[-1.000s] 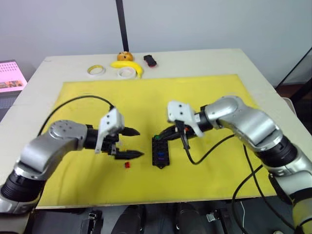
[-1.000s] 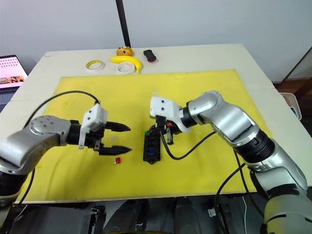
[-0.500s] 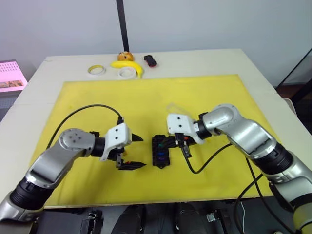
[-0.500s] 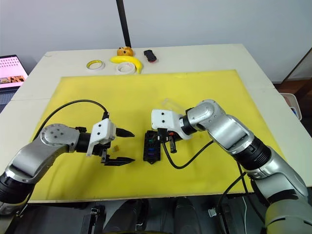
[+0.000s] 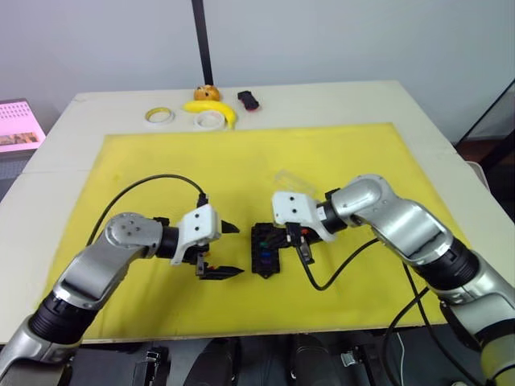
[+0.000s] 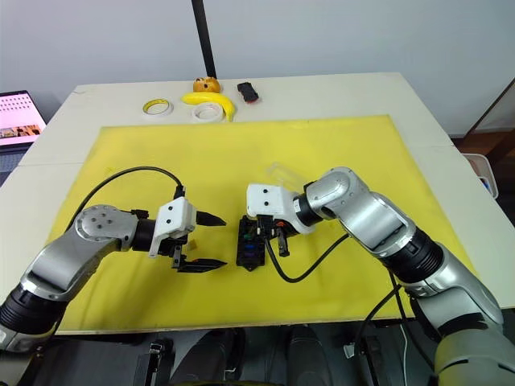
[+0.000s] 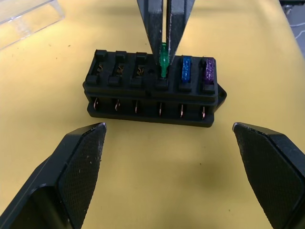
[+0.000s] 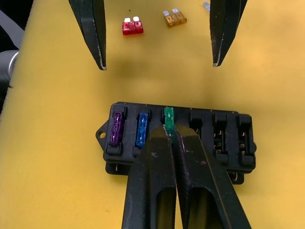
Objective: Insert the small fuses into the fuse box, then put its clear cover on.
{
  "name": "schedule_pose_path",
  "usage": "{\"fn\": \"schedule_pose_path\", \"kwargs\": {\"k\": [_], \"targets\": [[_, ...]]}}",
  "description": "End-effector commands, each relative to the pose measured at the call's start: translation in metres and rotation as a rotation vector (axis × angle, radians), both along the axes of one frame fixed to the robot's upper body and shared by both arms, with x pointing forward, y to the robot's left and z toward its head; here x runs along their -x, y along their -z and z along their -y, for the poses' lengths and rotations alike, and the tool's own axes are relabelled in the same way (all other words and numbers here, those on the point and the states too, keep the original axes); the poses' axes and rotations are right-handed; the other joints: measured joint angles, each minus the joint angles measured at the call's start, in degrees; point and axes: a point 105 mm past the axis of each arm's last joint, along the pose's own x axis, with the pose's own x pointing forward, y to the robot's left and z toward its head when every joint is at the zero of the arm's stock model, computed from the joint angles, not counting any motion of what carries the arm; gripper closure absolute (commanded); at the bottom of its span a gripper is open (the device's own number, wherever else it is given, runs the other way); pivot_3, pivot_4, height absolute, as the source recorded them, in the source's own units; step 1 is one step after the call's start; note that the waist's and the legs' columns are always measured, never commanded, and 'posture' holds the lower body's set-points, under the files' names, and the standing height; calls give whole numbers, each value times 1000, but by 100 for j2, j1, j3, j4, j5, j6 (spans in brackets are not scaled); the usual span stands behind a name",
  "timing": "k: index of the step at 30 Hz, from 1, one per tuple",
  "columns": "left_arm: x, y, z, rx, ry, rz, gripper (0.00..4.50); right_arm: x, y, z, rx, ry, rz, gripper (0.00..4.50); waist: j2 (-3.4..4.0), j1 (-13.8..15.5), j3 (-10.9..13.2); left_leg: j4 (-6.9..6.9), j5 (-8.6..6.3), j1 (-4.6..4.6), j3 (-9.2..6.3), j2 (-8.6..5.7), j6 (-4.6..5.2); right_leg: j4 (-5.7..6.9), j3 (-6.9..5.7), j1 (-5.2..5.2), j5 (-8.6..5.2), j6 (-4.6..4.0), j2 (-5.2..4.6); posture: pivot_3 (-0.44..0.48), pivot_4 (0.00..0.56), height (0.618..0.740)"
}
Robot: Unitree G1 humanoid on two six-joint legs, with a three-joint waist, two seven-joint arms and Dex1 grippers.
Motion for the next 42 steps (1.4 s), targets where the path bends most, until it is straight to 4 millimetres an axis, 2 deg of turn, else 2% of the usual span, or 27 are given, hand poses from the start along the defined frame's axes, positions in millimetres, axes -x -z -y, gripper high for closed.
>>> {"fn": "schedule_pose_path", "kwargs": {"k": [1,38,41,42], "targets": [[0,-5,2,5,12,32,38,5,-10,-5,-21,-31,30,4500,0,-1,0,0,0,0,0,0,0,0,0,0,0,0,0,0,150,740],[0,-4,4,5,16,47,38,1,13,-2,42,-21,72,4500,-1,-8,-1,2,0,5,0,1,0,1,0,5,0,1,5,0,150,740],[0,-3,3,4,14,45,0,1,12,-3,37,-22,72,3557,-1,-5,-1,2,0,5,0,1,0,2,0,6,1,1,5,0,150,740],[0,-3,3,4,13,47,0,0,12,-3,36,-22,74,2965,-1,-2,-1,2,0,5,0,0,0,2,0,6,1,1,5,0,150,740]]}}
